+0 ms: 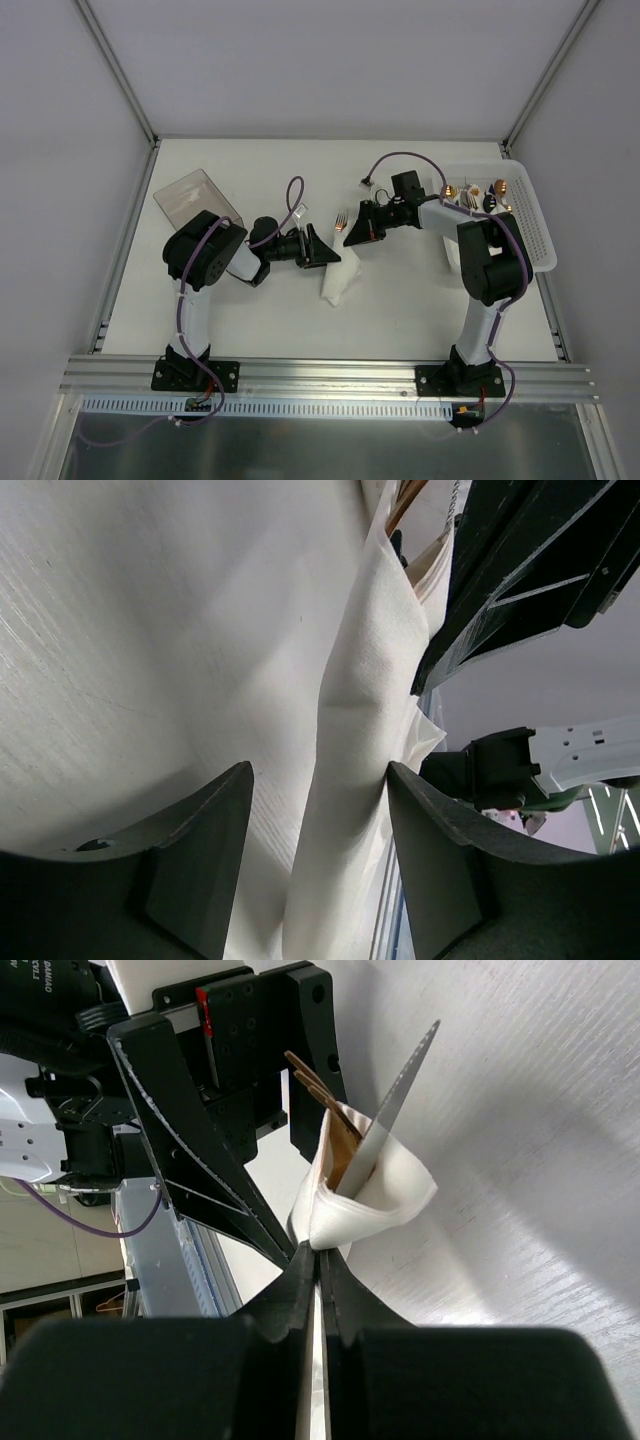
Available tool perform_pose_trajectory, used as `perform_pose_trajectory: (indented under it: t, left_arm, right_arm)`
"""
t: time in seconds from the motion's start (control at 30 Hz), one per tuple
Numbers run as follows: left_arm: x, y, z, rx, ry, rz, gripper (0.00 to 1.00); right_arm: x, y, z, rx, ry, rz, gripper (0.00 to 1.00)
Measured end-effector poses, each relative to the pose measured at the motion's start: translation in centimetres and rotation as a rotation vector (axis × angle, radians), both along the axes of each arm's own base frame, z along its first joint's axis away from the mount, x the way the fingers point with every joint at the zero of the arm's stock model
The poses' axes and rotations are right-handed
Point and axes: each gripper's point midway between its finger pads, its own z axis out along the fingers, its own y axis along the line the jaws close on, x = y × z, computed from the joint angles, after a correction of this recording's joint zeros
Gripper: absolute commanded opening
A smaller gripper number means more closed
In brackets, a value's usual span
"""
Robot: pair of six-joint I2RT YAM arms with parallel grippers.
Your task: Place the utensils on the paper napkin and roll it up
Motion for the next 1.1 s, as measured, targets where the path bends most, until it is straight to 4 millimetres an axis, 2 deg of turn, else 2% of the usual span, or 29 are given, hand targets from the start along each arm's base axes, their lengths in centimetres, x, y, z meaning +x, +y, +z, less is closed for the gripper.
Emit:
perform_pose_trajectory:
  t: [0.2, 0.8, 1.0, 1.1]
  left_arm:
    - [-0.4, -0.1, 0.2, -0.011, 0.024, -0.018, 0.5]
    - [-0.8, -0.5, 0.9, -0.028, 0.041, -0.04, 0.53]
    - [-1.1, -0.9, 1.5, -0.037, 0.033, -0.052, 0.52]
    - [-1.4, -1.1, 1.9, -0.042, 0.024, -0.064, 0.48]
  right_arm:
    - [-0.4, -0.1, 0.0, 0.002, -0.005, 0.02, 0.0]
    - [-2.0, 0.4, 0.1, 0.025, -0.002, 0.095, 0.0]
    - [-2.8, 0.7, 0.4, 0.037, 0.015, 0.122, 0.0]
    - [-3.1, 0.9, 0.5, 0.041, 0.018, 0.132, 0.0]
